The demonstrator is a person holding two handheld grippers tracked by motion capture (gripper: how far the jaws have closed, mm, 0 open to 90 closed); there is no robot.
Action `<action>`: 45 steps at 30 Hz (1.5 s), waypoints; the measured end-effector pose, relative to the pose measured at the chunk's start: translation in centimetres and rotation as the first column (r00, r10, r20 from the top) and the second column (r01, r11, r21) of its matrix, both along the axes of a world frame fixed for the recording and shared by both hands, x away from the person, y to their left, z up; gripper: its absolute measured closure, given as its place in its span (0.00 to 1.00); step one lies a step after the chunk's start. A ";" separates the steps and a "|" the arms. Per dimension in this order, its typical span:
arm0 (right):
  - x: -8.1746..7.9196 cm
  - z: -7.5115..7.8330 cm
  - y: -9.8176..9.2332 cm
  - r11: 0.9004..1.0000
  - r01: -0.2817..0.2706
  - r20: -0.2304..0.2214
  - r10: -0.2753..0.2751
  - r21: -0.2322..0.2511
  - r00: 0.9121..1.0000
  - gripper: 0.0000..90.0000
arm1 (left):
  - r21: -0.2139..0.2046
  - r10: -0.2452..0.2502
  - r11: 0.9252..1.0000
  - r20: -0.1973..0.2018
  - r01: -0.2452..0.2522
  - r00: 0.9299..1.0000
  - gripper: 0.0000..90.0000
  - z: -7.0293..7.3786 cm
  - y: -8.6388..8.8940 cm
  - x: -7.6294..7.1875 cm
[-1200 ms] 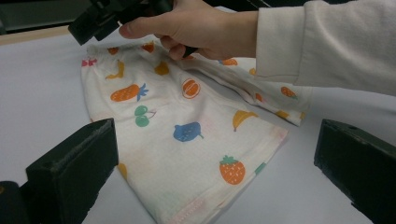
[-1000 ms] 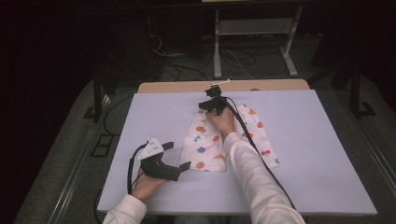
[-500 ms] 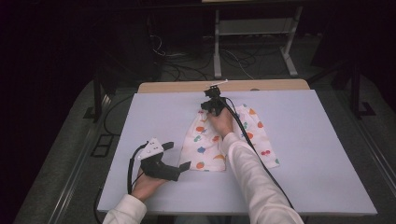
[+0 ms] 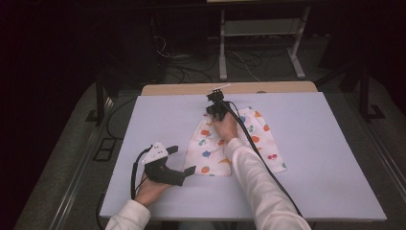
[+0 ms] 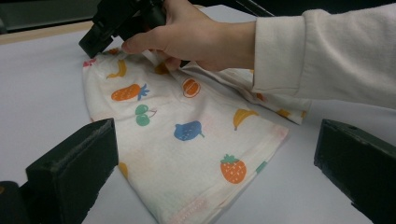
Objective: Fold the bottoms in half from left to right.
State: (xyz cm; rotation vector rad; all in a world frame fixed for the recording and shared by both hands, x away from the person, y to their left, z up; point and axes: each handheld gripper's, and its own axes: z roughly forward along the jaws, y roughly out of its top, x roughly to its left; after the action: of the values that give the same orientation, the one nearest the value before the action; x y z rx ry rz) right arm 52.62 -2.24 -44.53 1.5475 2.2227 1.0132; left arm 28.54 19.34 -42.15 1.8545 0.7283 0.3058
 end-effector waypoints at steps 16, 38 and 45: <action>-0.4 1.2 -0.6 0.999 -0.023 0.009 0.023 0.049 1.000 0.95 | 0.007 0.033 0.999 -0.027 -0.032 0.999 0.00 -0.2 -0.1 0.4; -1.3 2.1 -1.3 0.996 -0.046 0.049 0.042 0.072 0.998 0.95 | 0.015 0.113 0.994 -0.085 -0.112 0.990 0.00 -0.7 0.5 1.5; -1.5 2.3 -1.5 0.996 -0.047 0.055 0.043 0.074 0.998 0.95 | 0.033 0.161 0.987 -0.130 -0.158 0.978 0.00 -1.4 1.3 2.7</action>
State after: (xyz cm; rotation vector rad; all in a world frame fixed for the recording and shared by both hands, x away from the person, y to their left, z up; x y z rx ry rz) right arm 51.10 -3.71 -42.28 1.4888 2.2161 1.1495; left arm 31.27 20.60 -43.53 1.8546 0.9716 0.2968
